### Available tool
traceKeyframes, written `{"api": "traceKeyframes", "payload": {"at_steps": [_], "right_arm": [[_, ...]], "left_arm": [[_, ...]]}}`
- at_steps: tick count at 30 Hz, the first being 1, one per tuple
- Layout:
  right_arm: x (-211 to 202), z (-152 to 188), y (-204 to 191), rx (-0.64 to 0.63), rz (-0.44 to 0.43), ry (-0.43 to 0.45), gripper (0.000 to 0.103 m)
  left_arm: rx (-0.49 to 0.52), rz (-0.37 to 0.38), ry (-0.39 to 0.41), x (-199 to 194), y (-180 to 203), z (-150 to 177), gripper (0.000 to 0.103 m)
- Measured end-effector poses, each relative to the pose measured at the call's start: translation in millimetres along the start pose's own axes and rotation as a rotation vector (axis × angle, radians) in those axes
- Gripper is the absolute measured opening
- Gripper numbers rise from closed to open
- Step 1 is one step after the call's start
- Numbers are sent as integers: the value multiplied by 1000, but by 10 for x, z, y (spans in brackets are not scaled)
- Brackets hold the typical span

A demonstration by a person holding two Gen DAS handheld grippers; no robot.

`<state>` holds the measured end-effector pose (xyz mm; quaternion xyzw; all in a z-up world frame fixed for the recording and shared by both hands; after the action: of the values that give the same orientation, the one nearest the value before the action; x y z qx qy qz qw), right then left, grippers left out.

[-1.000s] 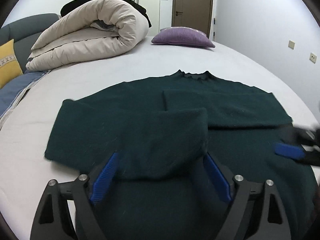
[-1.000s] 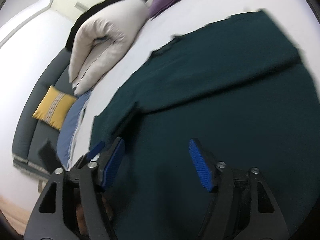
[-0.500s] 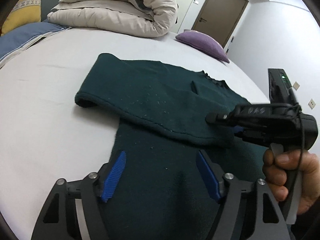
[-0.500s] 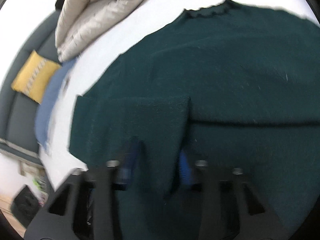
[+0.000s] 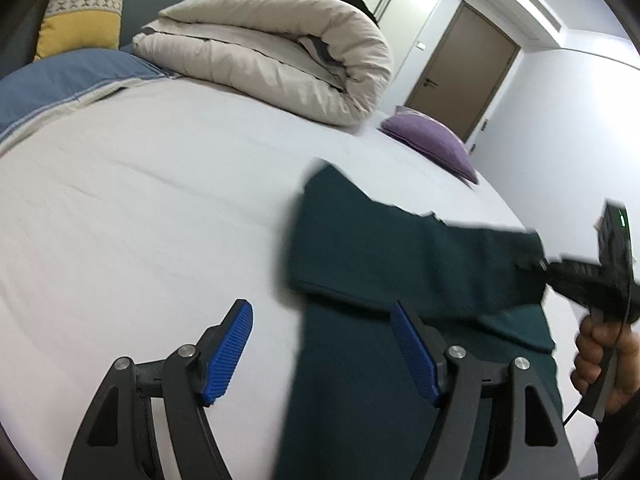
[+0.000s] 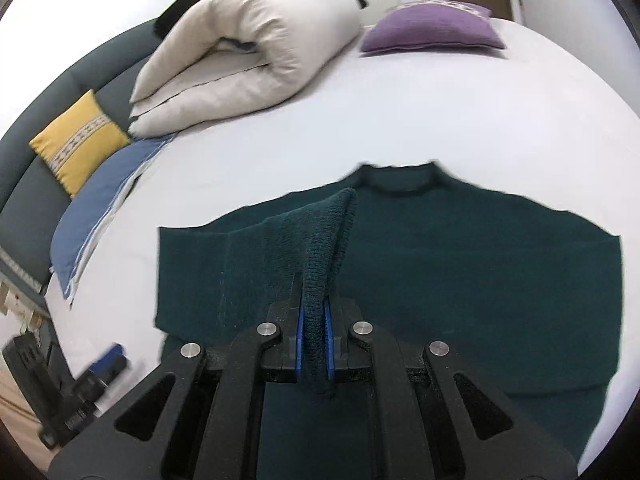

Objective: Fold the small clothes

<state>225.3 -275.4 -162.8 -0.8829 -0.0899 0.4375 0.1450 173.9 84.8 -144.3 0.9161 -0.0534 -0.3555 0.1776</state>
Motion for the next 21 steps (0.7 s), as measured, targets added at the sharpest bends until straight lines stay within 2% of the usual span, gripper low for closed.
{"api": "traceKeyframes", "payload": {"at_steps": [3,6,10,14,19,20,21], "right_arm": [[48,19,385,57,38,3,6],[214,49,738,122,21,-14,6],[351,56,904,127,31,-13,7],[373,219,1040,142,10,-30,7],[389,295,1055,168,-11,-32,7],[420,294,1092,177,-17,-38,7],[427,297,1106,180,-17,-43,7]], "left_arm": [[0,-24,19,90,-75,-210,73],[12,-44,5,265,-91,-379,73],[44,-80,-22,533,-53,-538,73],[76,-98,-58,879,42,-638,73],[148,-147,-95,1270,140,-693,73],[171,-158,-116,1373,157,-681,70],[181,-163,-137,1455,158,-664,63]]}}
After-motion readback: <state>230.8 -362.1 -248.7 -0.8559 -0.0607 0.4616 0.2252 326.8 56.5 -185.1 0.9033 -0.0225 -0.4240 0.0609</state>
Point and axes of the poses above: each gripper's, at about its wrist camera, not at the fingertips, and x roughly the way its jaws point, y to its right, z to its underside, the point moved 8 cm from there along x, roughly the way its jaws point, and after that the axes turned 1 degree about -z, right-handed, at the moved point
